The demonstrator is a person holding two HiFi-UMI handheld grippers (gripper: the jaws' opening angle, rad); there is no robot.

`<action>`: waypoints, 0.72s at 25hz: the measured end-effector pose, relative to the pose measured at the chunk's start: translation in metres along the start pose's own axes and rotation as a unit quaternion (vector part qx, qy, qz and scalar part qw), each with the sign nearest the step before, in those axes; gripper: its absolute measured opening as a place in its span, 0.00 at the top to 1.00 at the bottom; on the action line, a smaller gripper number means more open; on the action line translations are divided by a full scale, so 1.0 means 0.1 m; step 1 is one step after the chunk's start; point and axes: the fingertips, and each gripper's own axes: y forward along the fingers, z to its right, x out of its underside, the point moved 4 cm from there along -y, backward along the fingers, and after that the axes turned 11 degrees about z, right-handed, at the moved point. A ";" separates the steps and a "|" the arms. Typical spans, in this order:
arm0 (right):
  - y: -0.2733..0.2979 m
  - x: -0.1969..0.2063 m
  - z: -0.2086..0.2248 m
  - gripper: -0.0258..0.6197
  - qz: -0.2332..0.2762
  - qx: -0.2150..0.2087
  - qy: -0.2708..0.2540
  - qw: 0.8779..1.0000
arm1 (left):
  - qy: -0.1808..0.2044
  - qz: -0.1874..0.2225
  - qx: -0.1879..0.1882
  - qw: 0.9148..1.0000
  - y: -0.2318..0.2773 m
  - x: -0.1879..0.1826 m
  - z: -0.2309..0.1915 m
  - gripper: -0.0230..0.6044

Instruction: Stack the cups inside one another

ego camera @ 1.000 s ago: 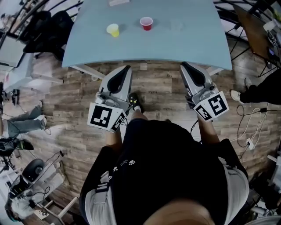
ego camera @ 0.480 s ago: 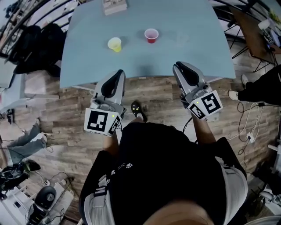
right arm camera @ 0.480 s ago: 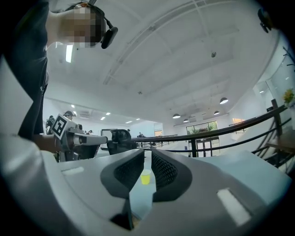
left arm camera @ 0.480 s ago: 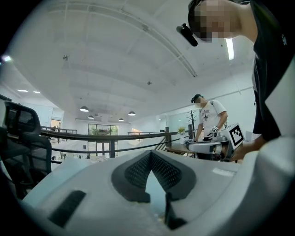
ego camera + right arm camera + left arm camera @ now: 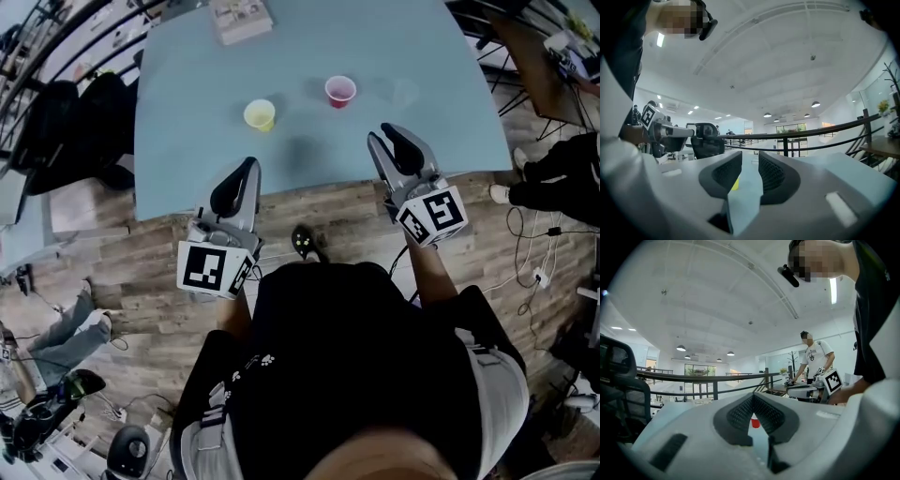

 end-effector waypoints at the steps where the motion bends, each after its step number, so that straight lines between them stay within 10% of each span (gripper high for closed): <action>1: 0.07 0.04 0.01 0.79 -0.003 0.008 -0.003 1.000 | -0.002 0.000 0.001 1.000 -0.01 0.01 -0.09 0.98; 18: 0.84 0.64 0.42 0.56 -0.080 0.041 -0.026 0.996 | -0.023 0.025 -0.070 0.997 -0.02 -0.10 -0.66 0.98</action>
